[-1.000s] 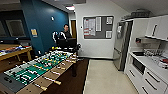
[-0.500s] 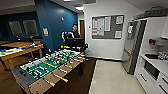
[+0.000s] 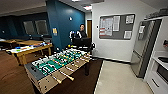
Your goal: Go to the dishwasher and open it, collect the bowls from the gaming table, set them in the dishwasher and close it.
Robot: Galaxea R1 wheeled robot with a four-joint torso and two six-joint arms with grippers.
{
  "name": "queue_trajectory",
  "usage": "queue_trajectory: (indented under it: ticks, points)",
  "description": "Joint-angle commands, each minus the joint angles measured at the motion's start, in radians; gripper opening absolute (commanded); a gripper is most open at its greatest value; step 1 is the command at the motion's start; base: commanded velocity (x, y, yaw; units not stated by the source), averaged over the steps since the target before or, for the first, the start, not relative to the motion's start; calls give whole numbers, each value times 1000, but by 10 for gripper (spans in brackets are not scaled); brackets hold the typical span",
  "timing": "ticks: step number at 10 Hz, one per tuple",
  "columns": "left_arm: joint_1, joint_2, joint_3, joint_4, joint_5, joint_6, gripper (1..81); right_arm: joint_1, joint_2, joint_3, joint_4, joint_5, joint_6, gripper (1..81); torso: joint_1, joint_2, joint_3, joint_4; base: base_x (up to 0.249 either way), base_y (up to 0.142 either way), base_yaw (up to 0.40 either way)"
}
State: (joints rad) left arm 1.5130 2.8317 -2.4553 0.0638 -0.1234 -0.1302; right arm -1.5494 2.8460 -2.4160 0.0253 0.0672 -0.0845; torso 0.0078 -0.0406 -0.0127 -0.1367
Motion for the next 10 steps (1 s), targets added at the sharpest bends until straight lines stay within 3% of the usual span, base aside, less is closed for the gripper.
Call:
queue_trajectory:
  ticks: [1, 3, 10]
  points:
    - [-52, 6, -23, 1, 45, 4, 811, 53, -4, 8, -7, -50, -1, 811, 0, 0, 0, 0, 0, 0, 220]
    - [-50, 35, -80, 2, 47, 3, 811, 54, -1, 2, -7, -52, -3, 811, 0, 0, 0, 0, 0, 0, 220]
    - [-50, 34, -80, 10, 45, 1, 811, 57, -1, 23, -8, -50, -3, 811, 0, 0, 0, 0, 0, 0, 220]
